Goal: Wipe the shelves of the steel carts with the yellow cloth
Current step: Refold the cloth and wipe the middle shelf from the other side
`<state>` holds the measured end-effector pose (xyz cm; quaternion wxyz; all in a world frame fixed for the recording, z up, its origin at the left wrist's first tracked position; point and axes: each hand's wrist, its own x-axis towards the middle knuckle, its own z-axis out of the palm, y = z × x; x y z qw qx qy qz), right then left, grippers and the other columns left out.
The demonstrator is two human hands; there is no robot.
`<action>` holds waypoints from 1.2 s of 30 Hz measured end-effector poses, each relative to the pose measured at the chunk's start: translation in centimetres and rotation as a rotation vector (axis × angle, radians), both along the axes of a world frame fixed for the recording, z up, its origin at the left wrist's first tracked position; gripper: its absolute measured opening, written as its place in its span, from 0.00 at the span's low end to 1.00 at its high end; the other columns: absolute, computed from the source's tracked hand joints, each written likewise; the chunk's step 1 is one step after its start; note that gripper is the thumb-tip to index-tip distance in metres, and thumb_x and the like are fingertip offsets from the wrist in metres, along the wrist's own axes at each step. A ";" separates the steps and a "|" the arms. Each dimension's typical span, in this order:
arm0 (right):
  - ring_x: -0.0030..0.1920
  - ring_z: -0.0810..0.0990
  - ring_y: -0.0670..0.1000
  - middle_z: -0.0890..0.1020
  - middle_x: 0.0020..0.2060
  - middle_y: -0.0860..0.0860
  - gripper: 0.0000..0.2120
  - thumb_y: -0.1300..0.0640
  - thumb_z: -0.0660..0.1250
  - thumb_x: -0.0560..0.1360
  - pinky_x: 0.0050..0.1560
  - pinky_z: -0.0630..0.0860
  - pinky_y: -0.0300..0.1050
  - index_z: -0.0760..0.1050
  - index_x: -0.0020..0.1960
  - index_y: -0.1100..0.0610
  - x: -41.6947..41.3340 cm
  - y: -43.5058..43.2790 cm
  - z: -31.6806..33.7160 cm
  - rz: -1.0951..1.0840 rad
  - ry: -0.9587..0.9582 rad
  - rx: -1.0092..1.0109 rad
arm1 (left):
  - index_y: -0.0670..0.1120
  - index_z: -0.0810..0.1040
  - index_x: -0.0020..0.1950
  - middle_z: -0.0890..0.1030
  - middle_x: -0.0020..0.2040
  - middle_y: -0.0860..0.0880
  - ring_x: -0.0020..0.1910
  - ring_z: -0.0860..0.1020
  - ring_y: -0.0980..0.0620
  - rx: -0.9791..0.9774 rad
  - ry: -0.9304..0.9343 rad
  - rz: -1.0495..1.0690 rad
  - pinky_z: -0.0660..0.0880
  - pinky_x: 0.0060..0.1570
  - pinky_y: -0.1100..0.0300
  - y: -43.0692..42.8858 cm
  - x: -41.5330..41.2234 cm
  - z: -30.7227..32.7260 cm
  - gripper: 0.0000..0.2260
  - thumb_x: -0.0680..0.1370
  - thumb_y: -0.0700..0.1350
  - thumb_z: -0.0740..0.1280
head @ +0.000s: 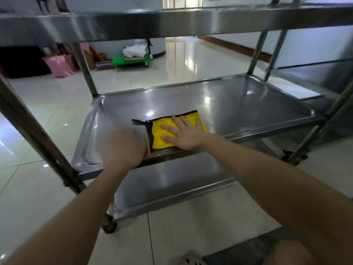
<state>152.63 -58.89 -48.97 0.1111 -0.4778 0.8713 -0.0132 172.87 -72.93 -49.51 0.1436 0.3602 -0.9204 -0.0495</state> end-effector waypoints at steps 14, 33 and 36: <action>0.86 0.36 0.52 0.39 0.86 0.40 0.37 0.19 0.46 0.77 0.79 0.32 0.74 0.44 0.83 0.26 -6.9 7.7 0.5 -0.128 -0.035 -0.011 | 0.55 0.76 0.71 0.78 0.71 0.44 0.69 0.74 0.38 -0.023 -0.019 0.036 0.72 0.69 0.40 -0.7 -0.2 -0.3 0.23 0.82 0.65 0.60; 0.85 0.36 0.46 0.39 0.86 0.40 0.38 0.18 0.38 0.77 0.83 0.32 0.62 0.38 0.83 0.29 -15.5 9.0 -0.5 0.508 0.018 -0.098 | 0.53 0.75 0.69 0.77 0.69 0.47 0.65 0.75 0.42 0.015 -0.016 0.094 0.72 0.65 0.43 8.2 -12.3 -0.8 0.25 0.80 0.59 0.48; 0.85 0.37 0.44 0.40 0.86 0.38 0.40 0.15 0.36 0.74 0.82 0.32 0.61 0.38 0.82 0.27 -17.4 3.4 -0.5 0.475 0.005 -0.094 | 0.54 0.75 0.69 0.77 0.70 0.47 0.67 0.74 0.41 0.006 -0.015 0.107 0.70 0.67 0.44 8.1 -12.3 -0.9 0.23 0.81 0.58 0.51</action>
